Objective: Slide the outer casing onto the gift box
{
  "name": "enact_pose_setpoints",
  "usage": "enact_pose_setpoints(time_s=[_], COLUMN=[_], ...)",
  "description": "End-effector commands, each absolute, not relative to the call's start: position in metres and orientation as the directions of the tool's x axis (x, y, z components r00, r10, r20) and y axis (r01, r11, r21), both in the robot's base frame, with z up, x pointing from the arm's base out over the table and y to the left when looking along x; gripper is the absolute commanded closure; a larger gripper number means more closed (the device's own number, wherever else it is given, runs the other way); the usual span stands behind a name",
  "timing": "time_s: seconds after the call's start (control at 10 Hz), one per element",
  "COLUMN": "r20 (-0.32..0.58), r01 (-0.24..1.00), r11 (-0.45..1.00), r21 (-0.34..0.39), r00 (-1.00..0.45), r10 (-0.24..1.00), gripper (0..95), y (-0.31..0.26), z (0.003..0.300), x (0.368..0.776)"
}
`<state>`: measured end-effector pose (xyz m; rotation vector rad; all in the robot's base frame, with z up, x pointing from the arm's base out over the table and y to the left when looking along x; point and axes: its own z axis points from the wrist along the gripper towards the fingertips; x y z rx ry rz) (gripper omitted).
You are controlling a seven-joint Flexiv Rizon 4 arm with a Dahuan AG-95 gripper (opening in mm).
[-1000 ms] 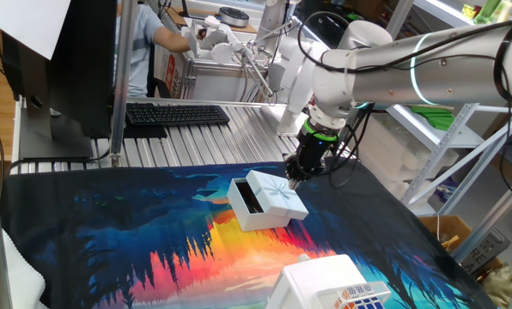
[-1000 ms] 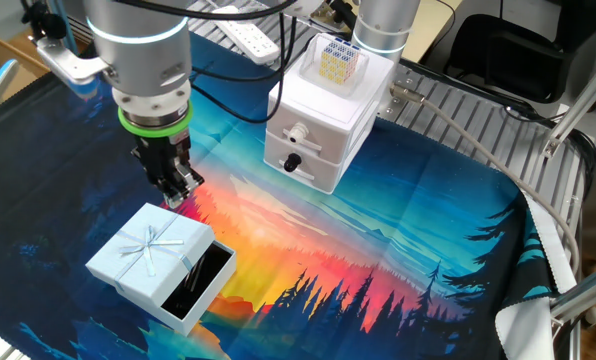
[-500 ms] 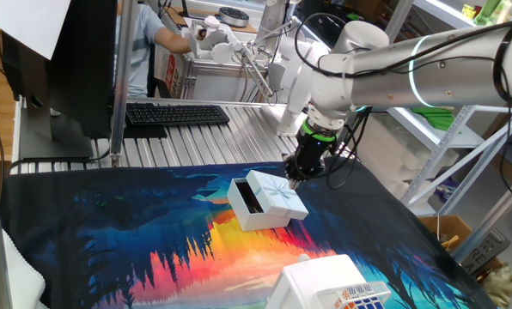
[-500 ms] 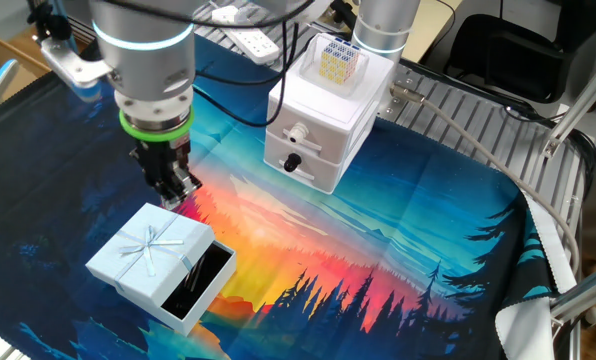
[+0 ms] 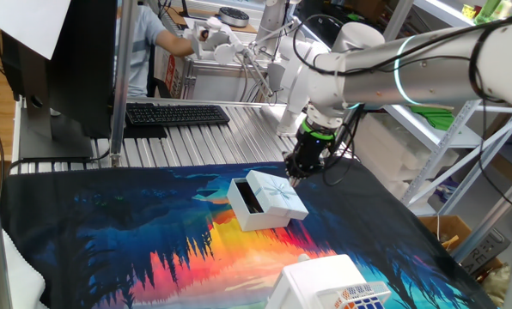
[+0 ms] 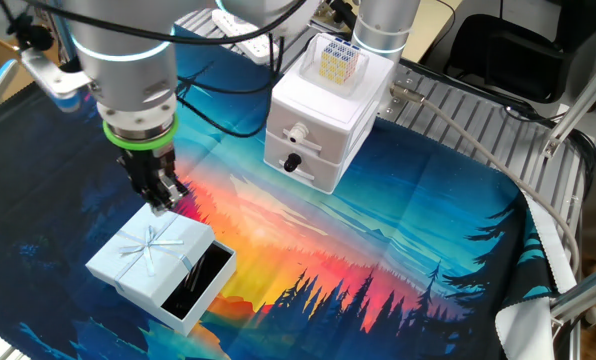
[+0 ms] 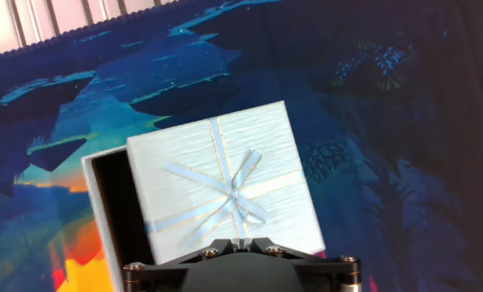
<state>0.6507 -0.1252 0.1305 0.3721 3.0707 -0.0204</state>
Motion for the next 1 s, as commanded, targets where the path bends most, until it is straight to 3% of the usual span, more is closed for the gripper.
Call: enact_pose_setpoints(time_s=[0.1, 1.0], r20=[-0.04, -0.043], r01=[0.237, 0.223], r11=[0.971, 0.974], r21=[-0.023, -0.03], r00=[-0.971, -0.974], r10=[0.236, 0.222], gripper=[95.0, 95.0], y=[-0.133, -0.172], z=[0.127, 0.112], x=[0.663, 0.698])
